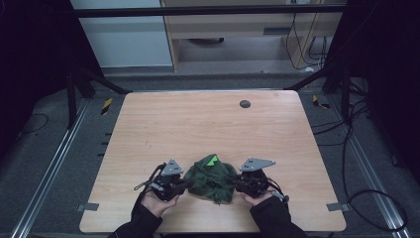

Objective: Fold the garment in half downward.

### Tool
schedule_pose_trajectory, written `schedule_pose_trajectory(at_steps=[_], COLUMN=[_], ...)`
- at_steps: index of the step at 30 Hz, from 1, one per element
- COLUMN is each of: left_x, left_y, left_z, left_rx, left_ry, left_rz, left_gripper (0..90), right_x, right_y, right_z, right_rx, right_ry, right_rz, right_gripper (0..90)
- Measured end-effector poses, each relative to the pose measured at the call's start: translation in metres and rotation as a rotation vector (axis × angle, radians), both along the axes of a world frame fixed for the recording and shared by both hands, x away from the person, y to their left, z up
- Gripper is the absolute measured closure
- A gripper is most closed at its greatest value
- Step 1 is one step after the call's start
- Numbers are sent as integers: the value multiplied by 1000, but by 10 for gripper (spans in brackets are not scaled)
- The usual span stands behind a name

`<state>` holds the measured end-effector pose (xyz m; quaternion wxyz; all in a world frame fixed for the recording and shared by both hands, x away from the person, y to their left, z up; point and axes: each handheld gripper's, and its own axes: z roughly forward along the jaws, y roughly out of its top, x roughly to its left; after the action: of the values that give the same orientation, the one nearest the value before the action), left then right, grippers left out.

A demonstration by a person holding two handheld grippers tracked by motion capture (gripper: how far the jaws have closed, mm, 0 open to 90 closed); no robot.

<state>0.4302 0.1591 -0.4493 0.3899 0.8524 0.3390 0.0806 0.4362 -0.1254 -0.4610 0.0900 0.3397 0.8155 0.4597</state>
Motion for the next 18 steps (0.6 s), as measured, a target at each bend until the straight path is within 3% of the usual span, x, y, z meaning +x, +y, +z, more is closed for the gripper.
schedule_pose_trajectory(at_steps=[18], left_x=[-8], left_y=[1], left_z=[-14], left_rx=[37], left_ry=[53], left_rz=[-11], left_gripper=[899], right_x=[-12], right_y=[1], right_z=[-14], right_rx=[-16], right_ry=[41], right_rz=[24], right_gripper=[830])
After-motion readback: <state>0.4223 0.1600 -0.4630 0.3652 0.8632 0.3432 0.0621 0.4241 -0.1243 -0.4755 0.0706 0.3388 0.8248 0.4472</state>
